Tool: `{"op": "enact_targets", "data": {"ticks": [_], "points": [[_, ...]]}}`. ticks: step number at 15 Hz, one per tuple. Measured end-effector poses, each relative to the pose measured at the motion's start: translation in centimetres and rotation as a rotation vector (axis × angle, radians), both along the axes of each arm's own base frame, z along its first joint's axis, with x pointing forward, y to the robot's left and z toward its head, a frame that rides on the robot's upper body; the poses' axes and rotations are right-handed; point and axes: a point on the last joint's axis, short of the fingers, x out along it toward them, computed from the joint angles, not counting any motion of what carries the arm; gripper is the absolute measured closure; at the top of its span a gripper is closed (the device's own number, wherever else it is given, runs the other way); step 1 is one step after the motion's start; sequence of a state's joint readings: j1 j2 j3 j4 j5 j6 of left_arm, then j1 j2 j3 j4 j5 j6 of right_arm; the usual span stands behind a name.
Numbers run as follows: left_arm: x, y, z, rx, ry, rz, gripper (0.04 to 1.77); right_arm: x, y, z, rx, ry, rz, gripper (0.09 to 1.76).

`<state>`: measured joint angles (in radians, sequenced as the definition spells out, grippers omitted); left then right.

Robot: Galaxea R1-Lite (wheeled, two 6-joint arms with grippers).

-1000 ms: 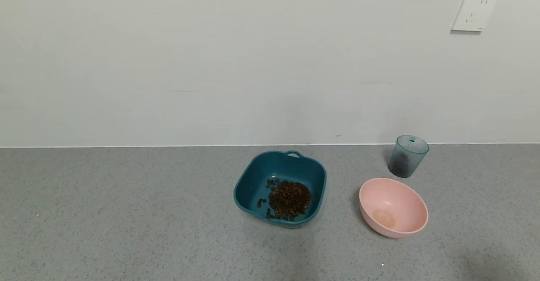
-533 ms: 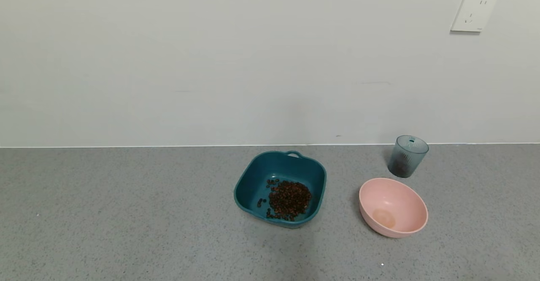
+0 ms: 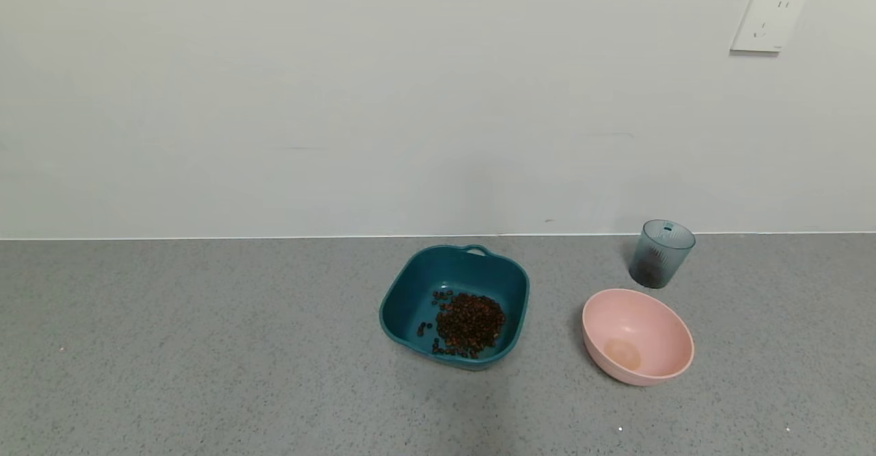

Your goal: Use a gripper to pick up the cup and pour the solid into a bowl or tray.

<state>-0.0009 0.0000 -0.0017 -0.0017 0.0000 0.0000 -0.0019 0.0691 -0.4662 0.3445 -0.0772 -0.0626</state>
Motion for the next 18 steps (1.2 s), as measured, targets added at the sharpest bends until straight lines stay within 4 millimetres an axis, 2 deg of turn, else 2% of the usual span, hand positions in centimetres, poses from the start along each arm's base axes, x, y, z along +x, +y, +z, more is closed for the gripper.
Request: {"op": "enact_targets", "data": {"ticks": [5,13,18], "points": [[0.0,0.0,0.0,0.000,0.000,0.000,0.06,1.3,0.0,-2.6,0.000,-0.090,0.005,0.15],[0.0,0.0,0.0,0.000,0.000,0.000,0.06,4.1,0.2,-7.9,-0.015,-0.010,0.078,0.15],[0.0,0.0,0.0,0.000,0.000,0.000,0.06,4.2,0.2,-8.7,0.012,0.049,0.089,0.15]]}}
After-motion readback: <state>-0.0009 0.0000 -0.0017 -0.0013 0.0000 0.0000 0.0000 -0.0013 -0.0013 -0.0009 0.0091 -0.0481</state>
